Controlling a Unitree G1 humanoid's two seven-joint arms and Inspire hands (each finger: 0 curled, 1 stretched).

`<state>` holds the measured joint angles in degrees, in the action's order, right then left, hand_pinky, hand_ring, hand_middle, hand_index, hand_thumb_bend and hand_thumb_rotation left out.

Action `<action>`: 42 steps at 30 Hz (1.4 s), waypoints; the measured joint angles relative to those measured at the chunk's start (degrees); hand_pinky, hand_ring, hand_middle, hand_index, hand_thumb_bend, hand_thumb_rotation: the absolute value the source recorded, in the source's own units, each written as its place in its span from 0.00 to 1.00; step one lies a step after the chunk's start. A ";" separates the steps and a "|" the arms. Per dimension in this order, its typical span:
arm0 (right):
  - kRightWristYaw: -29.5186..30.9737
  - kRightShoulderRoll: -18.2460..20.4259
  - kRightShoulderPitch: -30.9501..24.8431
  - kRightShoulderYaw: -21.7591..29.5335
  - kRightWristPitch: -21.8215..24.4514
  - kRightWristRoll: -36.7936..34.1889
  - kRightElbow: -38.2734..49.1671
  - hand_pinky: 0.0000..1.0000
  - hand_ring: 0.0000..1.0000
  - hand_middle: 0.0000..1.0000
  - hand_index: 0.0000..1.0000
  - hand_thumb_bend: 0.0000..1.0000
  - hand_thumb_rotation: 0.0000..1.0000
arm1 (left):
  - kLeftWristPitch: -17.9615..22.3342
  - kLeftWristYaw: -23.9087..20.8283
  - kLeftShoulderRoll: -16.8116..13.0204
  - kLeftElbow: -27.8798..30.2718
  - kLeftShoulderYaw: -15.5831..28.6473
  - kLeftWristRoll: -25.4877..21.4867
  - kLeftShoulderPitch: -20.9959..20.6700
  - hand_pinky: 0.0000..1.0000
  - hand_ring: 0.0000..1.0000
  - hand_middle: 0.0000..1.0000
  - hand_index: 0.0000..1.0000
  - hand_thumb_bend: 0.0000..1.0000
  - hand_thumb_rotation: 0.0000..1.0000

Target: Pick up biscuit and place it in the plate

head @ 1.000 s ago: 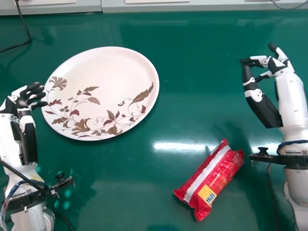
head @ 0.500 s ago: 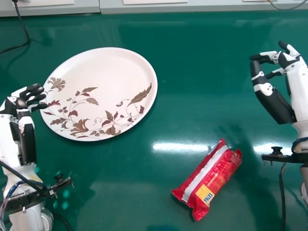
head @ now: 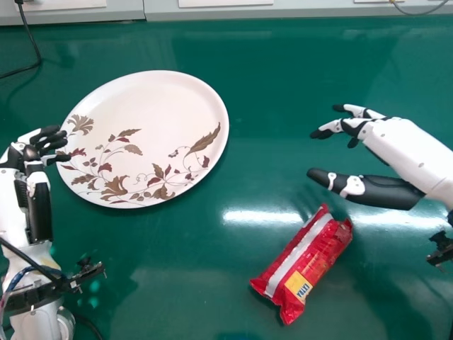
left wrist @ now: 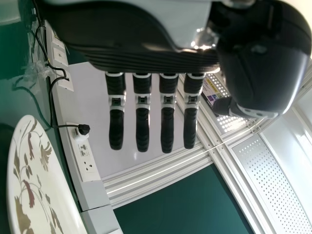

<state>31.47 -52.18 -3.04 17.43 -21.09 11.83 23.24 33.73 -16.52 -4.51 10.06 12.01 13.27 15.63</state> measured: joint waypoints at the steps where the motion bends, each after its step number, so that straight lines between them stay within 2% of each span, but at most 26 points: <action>1: 1.40 -0.95 0.25 -0.19 -0.17 -0.70 0.07 0.61 0.75 0.81 0.82 0.98 0.27 | 0.00 0.02 0.02 0.05 0.03 -0.01 0.05 0.57 0.68 0.71 0.71 0.23 0.17; 3: 3.52 -2.44 1.21 -1.14 -1.86 -1.89 -0.25 0.63 0.78 0.82 0.83 1.00 0.29 | -0.01 0.15 0.04 0.24 0.14 -0.36 0.33 0.58 0.69 0.71 0.72 0.23 0.18; 6: 5.55 -4.24 3.62 -2.71 -6.75 -2.35 -2.49 0.70 0.83 0.86 0.87 1.00 0.32 | -0.07 0.50 0.13 0.76 0.30 -1.12 0.87 0.58 0.69 0.71 0.72 0.23 0.18; 9: 8.12 -6.51 5.89 -4.15 -8.26 -2.33 -3.45 0.77 0.90 0.91 0.93 1.00 0.33 | -0.55 0.80 0.25 1.00 0.37 -1.13 1.08 0.59 0.70 0.72 0.72 0.23 0.18; 12: 11.12 -9.30 8.98 -6.22 -9.65 -1.95 -3.86 0.80 0.92 0.94 0.96 1.00 0.36 | -0.61 0.91 0.26 0.98 0.49 -1.18 1.13 0.59 0.70 0.72 0.73 0.23 0.19; 15: 12.69 -11.08 12.51 -8.96 -12.70 -0.91 -4.66 0.80 0.94 0.95 0.97 1.00 0.34 | -0.61 1.02 0.25 0.99 0.59 -1.44 1.09 0.59 0.70 0.72 0.73 0.21 0.14; 19: 13.70 -11.87 17.26 -12.56 -17.83 1.01 -7.27 0.83 0.96 0.96 0.98 1.00 0.33 | -0.68 1.01 0.28 1.02 0.73 -1.54 1.06 0.59 0.70 0.72 0.73 0.21 0.09; 23: 14.35 -12.69 21.94 -15.94 -24.11 3.32 -10.27 0.84 0.98 0.99 1.00 1.00 0.40 | -1.04 1.07 0.30 1.21 0.85 -1.67 1.09 0.59 0.70 0.73 0.73 0.21 0.08; 28: 14.26 -12.81 27.69 -20.45 -34.10 5.89 -15.71 0.86 0.99 1.00 1.00 1.00 0.38 | -1.07 1.17 0.33 1.45 0.97 -1.96 1.19 0.60 0.71 0.73 0.74 0.21 0.05; 33: 14.21 -12.84 31.80 -23.74 -40.39 7.01 -19.25 0.90 1.00 1.00 1.00 1.00 0.38 | -1.51 1.21 0.57 2.27 1.14 -1.93 1.81 0.63 0.72 0.74 0.75 0.21 0.10; 37: 14.00 -13.01 34.45 -25.17 -45.09 8.29 -22.02 0.95 1.00 1.00 1.00 1.00 0.41 | -2.49 1.23 0.88 3.23 1.35 -1.82 3.04 0.63 0.71 0.73 0.74 0.21 0.08; 42: 13.06 -13.42 35.61 -25.88 -48.76 9.30 -24.35 0.93 1.00 1.00 1.00 1.00 0.40 | -2.50 1.22 1.07 3.25 1.71 -1.58 3.26 0.64 0.72 0.74 0.75 0.20 0.09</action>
<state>44.53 -65.60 32.57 -8.45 -69.85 21.14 -1.10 31.23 -15.30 -3.44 13.31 13.72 11.69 18.89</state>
